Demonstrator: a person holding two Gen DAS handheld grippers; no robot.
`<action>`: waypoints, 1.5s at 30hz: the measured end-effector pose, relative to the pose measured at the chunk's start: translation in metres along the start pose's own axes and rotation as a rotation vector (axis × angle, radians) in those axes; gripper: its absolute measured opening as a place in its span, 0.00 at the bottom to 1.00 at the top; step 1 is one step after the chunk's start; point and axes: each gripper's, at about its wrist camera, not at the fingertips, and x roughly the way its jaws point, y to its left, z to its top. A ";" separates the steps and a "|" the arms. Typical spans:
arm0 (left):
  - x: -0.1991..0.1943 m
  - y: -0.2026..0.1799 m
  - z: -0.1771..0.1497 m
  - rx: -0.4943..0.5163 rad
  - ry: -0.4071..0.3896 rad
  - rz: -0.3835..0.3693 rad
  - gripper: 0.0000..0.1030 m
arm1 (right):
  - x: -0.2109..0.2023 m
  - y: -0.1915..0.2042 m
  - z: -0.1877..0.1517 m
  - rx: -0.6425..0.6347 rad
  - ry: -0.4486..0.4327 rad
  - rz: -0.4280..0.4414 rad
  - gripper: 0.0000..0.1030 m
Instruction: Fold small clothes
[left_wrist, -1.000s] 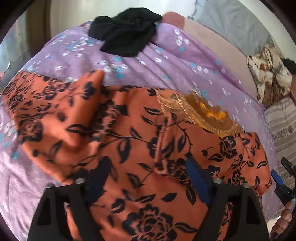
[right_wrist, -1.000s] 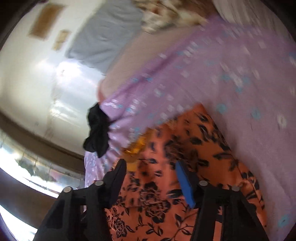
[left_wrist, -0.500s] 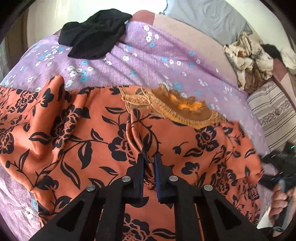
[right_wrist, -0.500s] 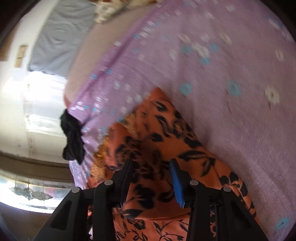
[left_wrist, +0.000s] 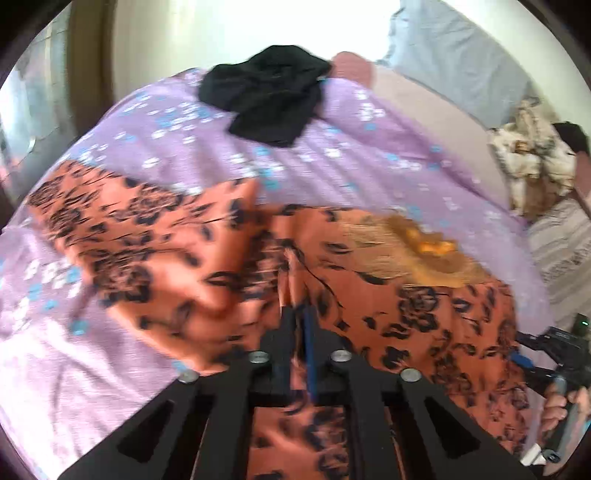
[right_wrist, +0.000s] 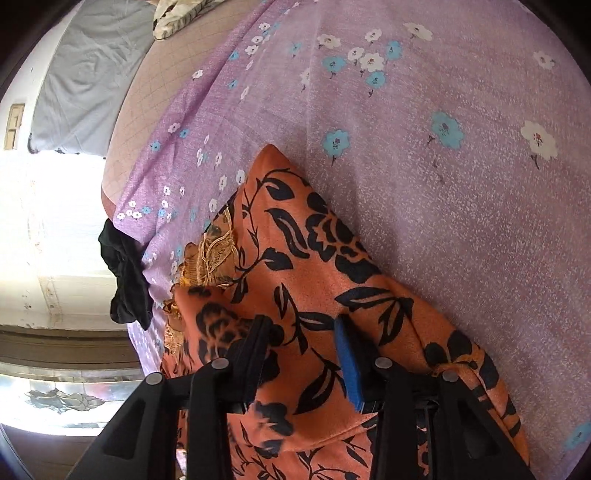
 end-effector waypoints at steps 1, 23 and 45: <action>0.001 0.005 0.001 -0.012 0.008 0.020 0.04 | 0.000 0.002 -0.001 -0.009 -0.003 -0.009 0.39; -0.017 0.225 -0.004 -0.726 -0.042 0.267 0.47 | 0.040 0.091 -0.071 -0.494 0.053 -0.060 0.47; 0.042 0.292 0.042 -1.013 -0.228 -0.106 0.41 | 0.051 0.099 -0.087 -0.539 0.079 -0.061 0.55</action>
